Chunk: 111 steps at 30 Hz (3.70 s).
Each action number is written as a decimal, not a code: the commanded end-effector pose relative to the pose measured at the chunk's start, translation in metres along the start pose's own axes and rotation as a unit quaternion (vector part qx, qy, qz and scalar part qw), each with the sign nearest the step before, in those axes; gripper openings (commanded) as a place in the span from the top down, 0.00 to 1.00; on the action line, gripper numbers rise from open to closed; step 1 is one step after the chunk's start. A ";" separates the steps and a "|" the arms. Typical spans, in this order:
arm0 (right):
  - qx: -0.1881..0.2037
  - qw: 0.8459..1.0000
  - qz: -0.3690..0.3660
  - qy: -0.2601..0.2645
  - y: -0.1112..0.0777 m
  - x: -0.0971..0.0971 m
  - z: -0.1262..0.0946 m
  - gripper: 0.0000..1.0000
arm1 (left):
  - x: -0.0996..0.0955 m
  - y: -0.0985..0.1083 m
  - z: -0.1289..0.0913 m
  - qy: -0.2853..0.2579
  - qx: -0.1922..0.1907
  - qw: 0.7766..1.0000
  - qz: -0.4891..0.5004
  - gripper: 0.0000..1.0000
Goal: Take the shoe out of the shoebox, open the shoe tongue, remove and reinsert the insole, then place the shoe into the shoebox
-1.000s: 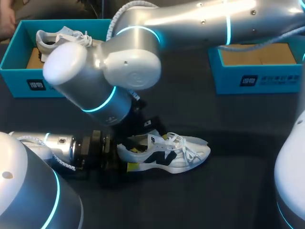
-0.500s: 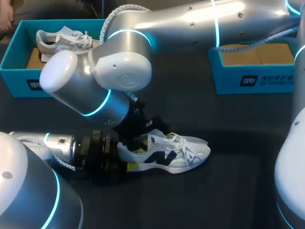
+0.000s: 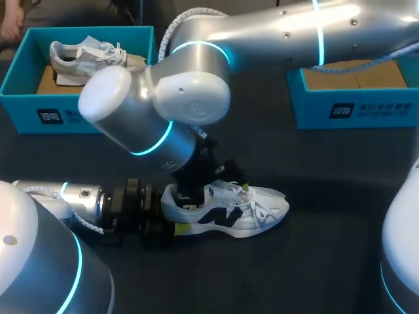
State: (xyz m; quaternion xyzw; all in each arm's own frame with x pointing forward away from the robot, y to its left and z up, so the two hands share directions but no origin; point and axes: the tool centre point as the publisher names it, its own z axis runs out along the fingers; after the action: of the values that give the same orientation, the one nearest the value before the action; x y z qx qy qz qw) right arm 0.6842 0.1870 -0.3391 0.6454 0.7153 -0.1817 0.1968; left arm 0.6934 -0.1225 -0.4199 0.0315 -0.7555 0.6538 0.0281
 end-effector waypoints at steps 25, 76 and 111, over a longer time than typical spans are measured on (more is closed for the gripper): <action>0.026 0.981 0.174 0.082 -0.007 -0.033 0.004 1.00 | 0.000 0.000 0.001 -0.002 0.000 1.000 0.000 1.00; 0.036 0.948 0.079 0.307 -0.012 -0.107 0.056 0.27 | 0.000 0.000 0.001 -0.002 0.000 1.000 0.000 1.00; -0.066 0.943 -0.253 0.204 0.022 -0.057 -0.076 1.00 | 0.000 0.000 0.001 -0.002 0.000 1.000 0.000 1.00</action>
State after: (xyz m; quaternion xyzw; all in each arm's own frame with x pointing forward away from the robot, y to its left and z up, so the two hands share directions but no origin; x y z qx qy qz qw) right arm 0.7072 0.1687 -0.2432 0.4644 0.8852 -0.0190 0.0181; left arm 0.6936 -0.1239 -0.4198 0.0320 -0.7558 0.6534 0.0276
